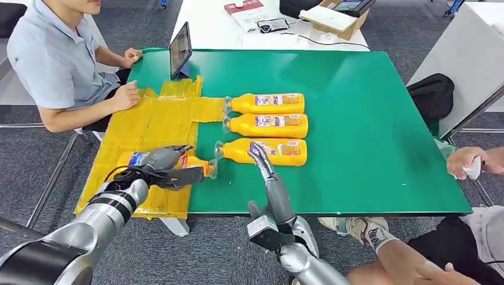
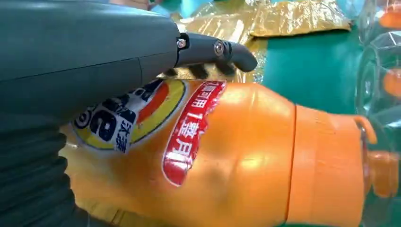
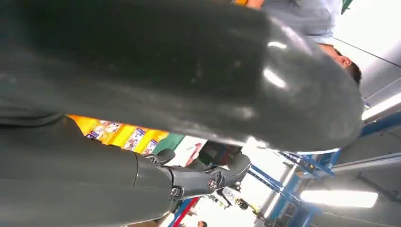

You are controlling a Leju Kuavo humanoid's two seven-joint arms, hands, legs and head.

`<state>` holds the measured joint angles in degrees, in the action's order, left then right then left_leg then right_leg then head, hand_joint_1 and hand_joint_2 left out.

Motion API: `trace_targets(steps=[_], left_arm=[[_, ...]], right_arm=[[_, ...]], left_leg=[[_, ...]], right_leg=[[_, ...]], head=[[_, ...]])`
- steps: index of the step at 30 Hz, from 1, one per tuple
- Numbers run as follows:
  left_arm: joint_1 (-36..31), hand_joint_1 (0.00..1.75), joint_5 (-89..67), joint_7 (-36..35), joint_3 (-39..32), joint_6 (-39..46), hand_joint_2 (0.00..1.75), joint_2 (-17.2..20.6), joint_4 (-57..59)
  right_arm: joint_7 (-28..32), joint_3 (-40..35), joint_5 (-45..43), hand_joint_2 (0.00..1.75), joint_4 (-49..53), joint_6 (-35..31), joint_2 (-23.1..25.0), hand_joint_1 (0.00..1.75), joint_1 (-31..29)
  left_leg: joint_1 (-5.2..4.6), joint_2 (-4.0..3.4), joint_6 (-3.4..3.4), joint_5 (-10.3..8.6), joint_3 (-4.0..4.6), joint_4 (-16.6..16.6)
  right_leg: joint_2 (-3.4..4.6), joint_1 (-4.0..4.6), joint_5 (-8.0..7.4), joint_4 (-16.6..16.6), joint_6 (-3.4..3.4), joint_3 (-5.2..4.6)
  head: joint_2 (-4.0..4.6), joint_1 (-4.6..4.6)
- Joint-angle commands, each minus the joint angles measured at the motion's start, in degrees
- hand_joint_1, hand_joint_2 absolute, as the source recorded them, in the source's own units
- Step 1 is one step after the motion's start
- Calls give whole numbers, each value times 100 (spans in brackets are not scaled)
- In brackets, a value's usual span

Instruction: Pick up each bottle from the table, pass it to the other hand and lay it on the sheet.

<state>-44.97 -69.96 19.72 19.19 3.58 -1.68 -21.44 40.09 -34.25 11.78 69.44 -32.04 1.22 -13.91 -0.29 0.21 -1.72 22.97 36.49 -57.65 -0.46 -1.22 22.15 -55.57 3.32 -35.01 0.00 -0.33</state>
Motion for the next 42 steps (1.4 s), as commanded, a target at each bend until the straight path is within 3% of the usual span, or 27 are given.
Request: trace_targets(steps=[1,9,12,16,20,21,24,26,27,30,31,36,39,42], left_arm=[[-290,0,449,388,-151,-604,0,184,380],[-62,0,1521,1312,-812,-1028,0,283,-81],[189,0,2031,1818,-1103,-804,0,257,-545],[189,0,2031,1818,-1103,-804,0,257,-545],[1193,0,3889,2028,-1674,-193,0,-413,-2556],[1516,0,4247,2028,-1659,-101,175,-573,-3219],[2070,0,4953,1917,-1532,33,175,-691,-4248],[2331,0,5326,1788,-1350,15,175,-579,-4628],[2431,0,5542,1761,-1268,61,175,-512,-4762],[2575,0,5757,1746,-1238,40,175,-448,-4911],[2730,0,5987,1731,-1212,37,175,-420,-5104],[2834,0,6031,1715,-1120,123,175,-398,-5246],[3229,0,5853,1634,-999,620,175,-438,-5761],[3572,0,5898,1496,-879,875,175,-421,-6223]], right_arm=[[-9,-206,8,0,-165,-83,-227,0,-253],[-9,-153,40,0,-75,-208,-439,0,-208],[-9,-121,19,0,-41,-242,-485,0,-185],[-9,-121,19,0,-41,-242,-485,0,-185],[-9,-80,171,0,16,-417,-504,0,-55],[-9,-81,215,0,70,-440,-527,0,-14],[-9,-54,322,0,105,-472,-551,0,49],[-9,25,481,0,0,-525,-554,0,78],[-9,179,666,175,-165,-526,-493,0,97],[-9,488,813,175,-630,-347,-388,0,-1],[-29,963,1258,175,-1330,-207,-210,0,-192],[-9,1368,1493,175,-1666,48,-94,0,-321],[-780,1725,2318,175,-2334,15,-222,0,-683],[-1044,1943,2869,175,-2649,-123,-365,0,-832]], left_leg=[[9,-15,12,16,-28,-5],[4,-13,8,9,-20,-1],[4,-11,8,8,-17,0],[3,-7,6,5,-12,1],[5,-3,9,12,-26,1],[2,5,6,6,-16,3],[0,10,4,8,-17,3],[1,-2,5,15,-20,1],[-1,-5,4,11,-13,3],[0,-9,8,15,-19,5],[0,-10,8,14,-14,3],[6,-12,10,15,-17,1],[4,-12,8,13,-18,4],[1,-11,7,15,-21,3]], right_leg=[[16,9,10,-3,-17,25],[14,4,5,0,-10,17],[11,4,5,1,-10,15],[7,4,3,1,-8,10],[3,6,11,3,-11,26],[-6,2,8,3,-8,16],[-8,0,11,6,-6,16],[5,0,12,6,-8,19],[7,-1,7,6,-6,12],[11,0,8,9,-9,17],[11,0,6,8,-8,11],[14,7,7,6,-11,12],[15,4,6,8,-8,15],[12,2,8,7,-7,19]], head=[[0,2],[0,2],[0,2],[2,2],[0,2],[0,-2],[0,0],[0,2],[0,2],[0,2],[0,0],[0,0],[2,0],[0,2]])
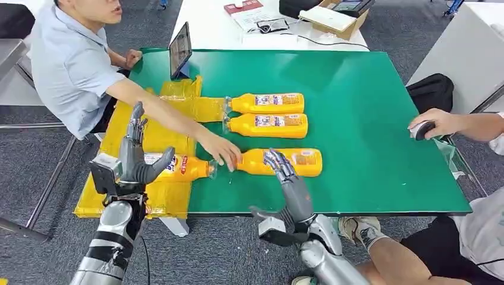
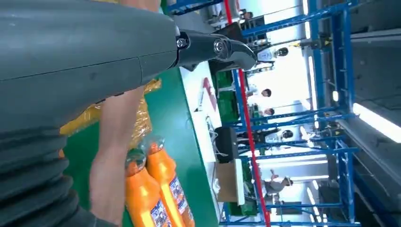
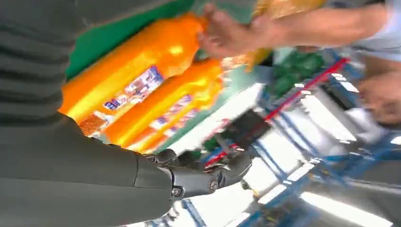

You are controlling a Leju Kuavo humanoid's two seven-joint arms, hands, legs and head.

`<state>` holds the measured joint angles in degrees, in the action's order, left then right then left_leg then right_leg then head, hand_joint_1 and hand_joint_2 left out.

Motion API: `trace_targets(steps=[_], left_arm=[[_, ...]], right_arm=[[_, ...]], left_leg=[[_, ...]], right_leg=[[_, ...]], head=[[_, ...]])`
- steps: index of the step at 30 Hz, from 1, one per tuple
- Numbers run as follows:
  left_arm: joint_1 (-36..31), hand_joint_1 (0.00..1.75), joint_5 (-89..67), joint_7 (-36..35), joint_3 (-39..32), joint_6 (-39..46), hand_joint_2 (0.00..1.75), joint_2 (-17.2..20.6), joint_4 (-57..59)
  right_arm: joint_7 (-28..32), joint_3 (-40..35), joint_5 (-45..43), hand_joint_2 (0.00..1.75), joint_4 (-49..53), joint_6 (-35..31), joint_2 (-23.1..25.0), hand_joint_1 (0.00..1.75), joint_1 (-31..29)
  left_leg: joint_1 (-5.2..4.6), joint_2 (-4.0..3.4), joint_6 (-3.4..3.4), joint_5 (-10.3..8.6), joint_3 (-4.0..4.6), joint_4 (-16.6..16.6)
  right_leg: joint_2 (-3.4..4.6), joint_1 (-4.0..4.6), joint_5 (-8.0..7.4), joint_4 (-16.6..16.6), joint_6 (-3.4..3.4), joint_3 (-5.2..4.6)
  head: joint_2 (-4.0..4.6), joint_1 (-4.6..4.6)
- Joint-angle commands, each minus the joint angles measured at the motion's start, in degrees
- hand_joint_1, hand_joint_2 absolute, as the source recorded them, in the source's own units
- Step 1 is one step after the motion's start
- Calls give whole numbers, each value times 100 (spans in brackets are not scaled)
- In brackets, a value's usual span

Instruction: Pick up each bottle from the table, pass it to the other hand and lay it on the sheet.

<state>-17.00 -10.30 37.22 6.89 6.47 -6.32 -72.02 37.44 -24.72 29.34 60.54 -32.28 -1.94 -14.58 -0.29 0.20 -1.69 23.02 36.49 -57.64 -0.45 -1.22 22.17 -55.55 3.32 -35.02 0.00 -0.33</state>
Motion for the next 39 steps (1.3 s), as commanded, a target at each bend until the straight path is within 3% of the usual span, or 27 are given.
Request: trace_targets(steps=[1,5,14,28,39], left_arm=[[853,0,-42,-268,371,599,175,60,-1243],[1162,0,-78,-296,392,724,175,142,-1495],[1194,0,-395,-315,399,897,175,191,-1419],[712,0,-447,-339,551,865,175,168,-965],[664,0,-446,-346,567,871,175,179,-938]], right_arm=[[-832,1023,1180,175,-1779,-72,-63,0,-768],[-1172,961,1591,175,-1747,15,-65,0,-603],[-1557,953,1905,175,-1839,355,-131,0,-517],[-1438,980,2169,175,-2974,392,-193,0,-1609],[-1360,862,2221,175,-3036,501,-43,0,-1773]], left_leg=[[0,-5,3,7,-13,3],[4,-8,9,21,-35,1],[6,0,9,15,-27,1],[1,-1,6,5,-14,-1],[3,-4,5,8,-20,-1]], right_leg=[[7,0,3,5,-5,12],[12,4,15,7,-14,35],[3,8,13,5,-14,24],[4,1,3,0,-8,11],[6,4,6,0,-8,17]], head=[[0,0],[0,2],[0,0],[2,2],[0,0]])
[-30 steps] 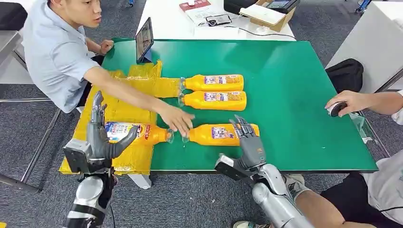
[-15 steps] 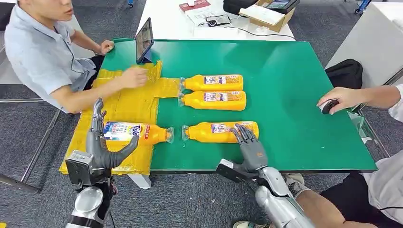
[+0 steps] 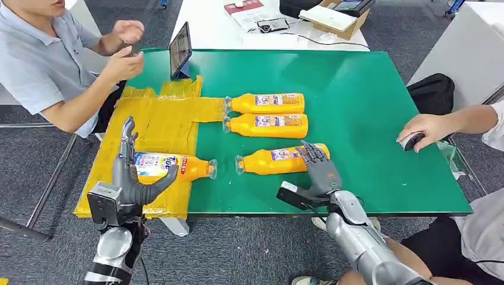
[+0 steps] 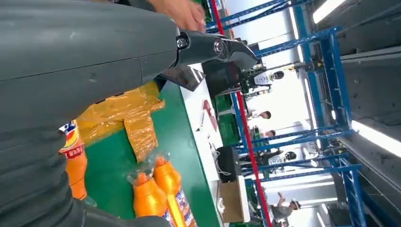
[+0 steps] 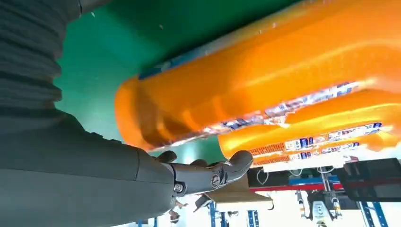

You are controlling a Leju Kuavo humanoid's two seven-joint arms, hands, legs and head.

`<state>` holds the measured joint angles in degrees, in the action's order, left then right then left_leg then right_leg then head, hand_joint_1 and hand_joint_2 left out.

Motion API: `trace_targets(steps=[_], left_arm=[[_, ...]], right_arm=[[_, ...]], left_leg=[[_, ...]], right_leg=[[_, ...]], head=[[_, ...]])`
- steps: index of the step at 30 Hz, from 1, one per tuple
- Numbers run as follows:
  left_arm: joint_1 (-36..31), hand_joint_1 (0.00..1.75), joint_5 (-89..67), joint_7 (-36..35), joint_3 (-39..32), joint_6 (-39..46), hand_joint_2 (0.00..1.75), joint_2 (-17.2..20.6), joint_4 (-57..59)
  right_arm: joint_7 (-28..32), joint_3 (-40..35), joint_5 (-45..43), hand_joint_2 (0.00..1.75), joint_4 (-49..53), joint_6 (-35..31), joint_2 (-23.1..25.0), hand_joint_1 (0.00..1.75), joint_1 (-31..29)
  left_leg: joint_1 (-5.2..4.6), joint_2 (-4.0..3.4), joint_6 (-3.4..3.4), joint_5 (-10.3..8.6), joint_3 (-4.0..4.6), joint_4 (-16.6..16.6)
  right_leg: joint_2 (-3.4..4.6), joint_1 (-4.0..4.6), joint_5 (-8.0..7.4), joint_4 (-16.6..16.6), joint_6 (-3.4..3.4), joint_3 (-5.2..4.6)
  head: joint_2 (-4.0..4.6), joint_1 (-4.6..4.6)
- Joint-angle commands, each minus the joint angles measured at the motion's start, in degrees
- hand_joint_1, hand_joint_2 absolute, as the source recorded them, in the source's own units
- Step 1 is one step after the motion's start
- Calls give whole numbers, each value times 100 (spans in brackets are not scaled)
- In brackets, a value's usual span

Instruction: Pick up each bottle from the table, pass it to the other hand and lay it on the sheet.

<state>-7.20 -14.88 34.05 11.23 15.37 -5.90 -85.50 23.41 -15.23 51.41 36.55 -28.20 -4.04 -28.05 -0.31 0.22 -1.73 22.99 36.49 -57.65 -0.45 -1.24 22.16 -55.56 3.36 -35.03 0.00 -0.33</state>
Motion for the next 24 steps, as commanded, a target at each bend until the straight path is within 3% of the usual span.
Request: trace_targets(steps=[1,7,15,24], left_arm=[[-340,0,15,-27,138,-23,175,133,423],[-406,0,17,-27,158,-27,175,145,504],[-487,0,49,-17,197,-71,175,174,574],[-676,0,129,-4,290,-200,175,183,807]], right_arm=[[48,-104,13,175,-669,154,180,0,-466],[-19,-178,77,175,-784,169,192,0,-600],[-676,-419,322,175,-1462,1083,19,0,-1246],[-856,-457,396,175,-1838,1424,-26,0,-1671]], left_leg=[[4,-5,8,8,-16,1],[3,-6,9,6,-12,1],[5,-5,12,15,-27,-5],[3,1,9,8,-16,-2]], right_leg=[[6,4,6,1,-11,15],[6,3,4,0,-11,10],[6,5,13,-6,-17,25],[0,3,8,-3,-13,16]], head=[[2,0],[0,0],[0,0],[0,0]])
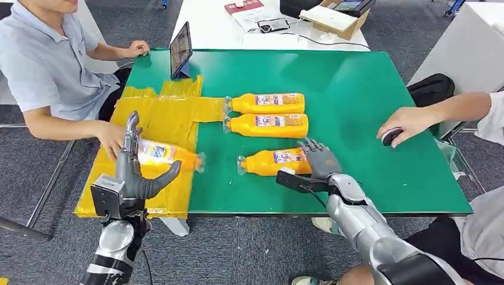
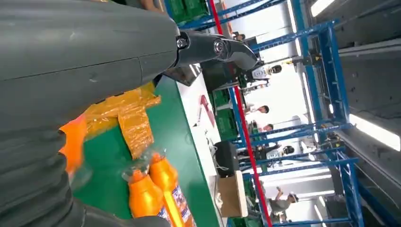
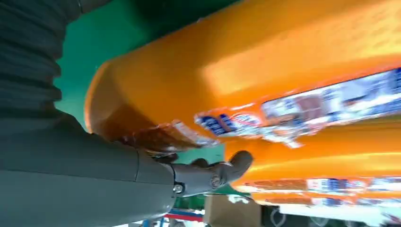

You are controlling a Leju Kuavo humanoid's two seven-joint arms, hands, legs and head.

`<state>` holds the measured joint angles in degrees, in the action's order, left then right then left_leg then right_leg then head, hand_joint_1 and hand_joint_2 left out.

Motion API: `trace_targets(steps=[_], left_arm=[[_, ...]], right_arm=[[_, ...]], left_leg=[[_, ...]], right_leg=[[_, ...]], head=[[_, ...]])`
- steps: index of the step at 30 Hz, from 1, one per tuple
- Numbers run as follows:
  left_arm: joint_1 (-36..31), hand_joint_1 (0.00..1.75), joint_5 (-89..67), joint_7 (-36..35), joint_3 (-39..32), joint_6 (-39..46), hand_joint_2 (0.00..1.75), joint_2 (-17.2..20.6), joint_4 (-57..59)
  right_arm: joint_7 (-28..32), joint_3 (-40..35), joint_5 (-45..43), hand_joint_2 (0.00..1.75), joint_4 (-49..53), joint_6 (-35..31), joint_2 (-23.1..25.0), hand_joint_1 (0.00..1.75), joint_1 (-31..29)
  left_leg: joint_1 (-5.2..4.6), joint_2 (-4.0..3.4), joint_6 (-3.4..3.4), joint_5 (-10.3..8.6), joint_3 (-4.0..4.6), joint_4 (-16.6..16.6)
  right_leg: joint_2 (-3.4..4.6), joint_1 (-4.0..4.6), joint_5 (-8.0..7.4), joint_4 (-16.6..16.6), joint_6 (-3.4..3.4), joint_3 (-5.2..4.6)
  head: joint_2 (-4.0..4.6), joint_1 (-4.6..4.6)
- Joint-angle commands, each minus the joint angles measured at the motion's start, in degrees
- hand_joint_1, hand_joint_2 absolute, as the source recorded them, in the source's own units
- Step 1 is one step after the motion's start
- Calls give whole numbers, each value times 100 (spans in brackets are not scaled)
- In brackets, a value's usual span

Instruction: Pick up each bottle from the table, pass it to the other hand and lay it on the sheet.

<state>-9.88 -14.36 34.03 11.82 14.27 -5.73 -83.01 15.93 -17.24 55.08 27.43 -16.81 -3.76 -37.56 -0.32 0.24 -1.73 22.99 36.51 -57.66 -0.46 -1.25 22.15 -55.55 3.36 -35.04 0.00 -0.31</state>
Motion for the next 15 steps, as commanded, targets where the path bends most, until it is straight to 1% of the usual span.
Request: trace_targets(steps=[1,3,5,6,7,8,9,10,11,13,14,15], left_arm=[[-415,0,92,-3,238,-107,175,171,568],[-406,0,140,-7,226,-136,175,200,558],[-399,0,193,-19,222,-180,175,233,553],[-394,0,194,-19,220,-181,175,237,555],[-392,0,196,-19,219,-183,175,238,556],[-349,0,211,-25,218,-203,175,250,517],[-330,0,211,-25,218,-205,175,255,508],[-320,0,211,-25,218,-204,175,256,507],[-267,0,210,-40,240,-254,175,276,426],[-244,0,208,-44,250,-260,175,275,404],[-243,0,206,-46,261,-269,175,278,393],[-234,0,206,-49,264,-278,175,277,379]], right_arm=[[-109,-261,26,175,-960,391,-48,0,-759],[-113,-332,81,175,-997,563,-23,0,-801],[58,-281,-72,175,-1001,1023,-7,0,-772],[66,-277,-77,175,-998,1010,-10,0,-754],[81,-274,-84,175,-997,1013,-10,56,-736],[210,-286,-127,175,-966,1142,-21,138,-666],[234,-291,-129,175,-962,1142,-24,150,-632],[241,-292,-130,175,-960,1132,-21,166,-617],[361,-282,-217,175,-920,1303,-25,169,-550],[420,-270,-279,175,-923,1378,-25,171,-492],[448,-289,-310,175,-932,1461,-21,173,-468],[459,-312,-313,175,-925,1497,-37,169,-442]], left_leg=[[5,-5,12,13,-25,-4],[3,-4,8,6,-12,-1],[4,-4,11,9,-21,-1],[7,-11,14,17,-32,-4],[4,-5,10,8,-20,1],[9,-8,15,18,-37,-2],[7,-2,11,11,-26,1],[6,-1,8,6,-20,3],[9,-2,12,13,-31,1],[8,-1,10,10,-26,3],[12,-3,14,19,-44,2],[9,0,10,11,-31,4]], right_leg=[[6,5,12,-7,-17,22],[4,3,6,-3,-11,10],[5,5,9,-3,-14,19],[11,8,14,-5,-19,28],[5,5,8,-1,-13,18],[8,10,16,-3,-20,34],[2,8,11,0,-14,26],[1,7,7,3,-11,19],[2,10,13,1,-16,30],[1,9,10,4,-13,27],[3,13,18,4,-20,45],[0,9,11,6,-14,32]], head=[[0,0],[0,-2],[0,0],[2,-2],[0,-2],[0,0],[0,-2],[0,0],[0,-2],[0,-2],[0,0],[0,-2]])
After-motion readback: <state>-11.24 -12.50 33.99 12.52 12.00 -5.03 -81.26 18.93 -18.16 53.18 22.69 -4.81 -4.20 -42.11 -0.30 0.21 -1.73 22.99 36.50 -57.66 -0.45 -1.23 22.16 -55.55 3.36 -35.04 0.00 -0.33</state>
